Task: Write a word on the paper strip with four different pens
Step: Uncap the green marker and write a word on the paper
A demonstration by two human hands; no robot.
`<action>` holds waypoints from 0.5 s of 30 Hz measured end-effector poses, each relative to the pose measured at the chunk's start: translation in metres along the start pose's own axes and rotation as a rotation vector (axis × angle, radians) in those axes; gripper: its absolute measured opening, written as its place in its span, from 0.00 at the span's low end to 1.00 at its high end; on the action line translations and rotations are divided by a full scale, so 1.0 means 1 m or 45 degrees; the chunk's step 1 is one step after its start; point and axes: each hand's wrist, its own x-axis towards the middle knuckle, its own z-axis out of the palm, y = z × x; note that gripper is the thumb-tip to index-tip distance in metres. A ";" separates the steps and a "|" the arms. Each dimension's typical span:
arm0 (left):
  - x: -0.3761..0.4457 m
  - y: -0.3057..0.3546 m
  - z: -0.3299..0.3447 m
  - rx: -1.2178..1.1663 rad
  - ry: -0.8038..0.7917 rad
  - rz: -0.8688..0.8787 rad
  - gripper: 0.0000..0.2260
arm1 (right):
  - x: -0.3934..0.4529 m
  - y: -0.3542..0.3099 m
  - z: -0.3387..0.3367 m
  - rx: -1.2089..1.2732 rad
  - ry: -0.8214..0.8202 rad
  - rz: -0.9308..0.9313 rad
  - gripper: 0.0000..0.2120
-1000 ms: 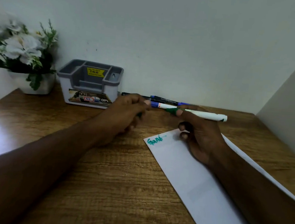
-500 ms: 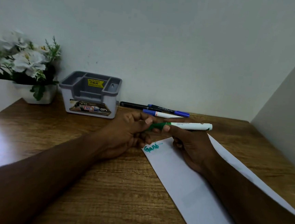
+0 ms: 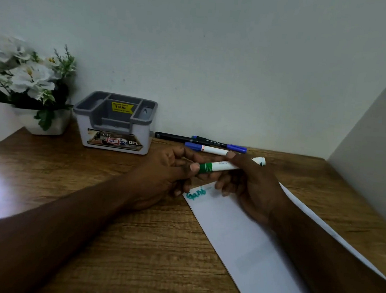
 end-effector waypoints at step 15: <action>-0.001 -0.008 0.002 0.016 0.008 0.070 0.06 | 0.004 0.019 0.006 -0.243 -0.230 -0.064 0.18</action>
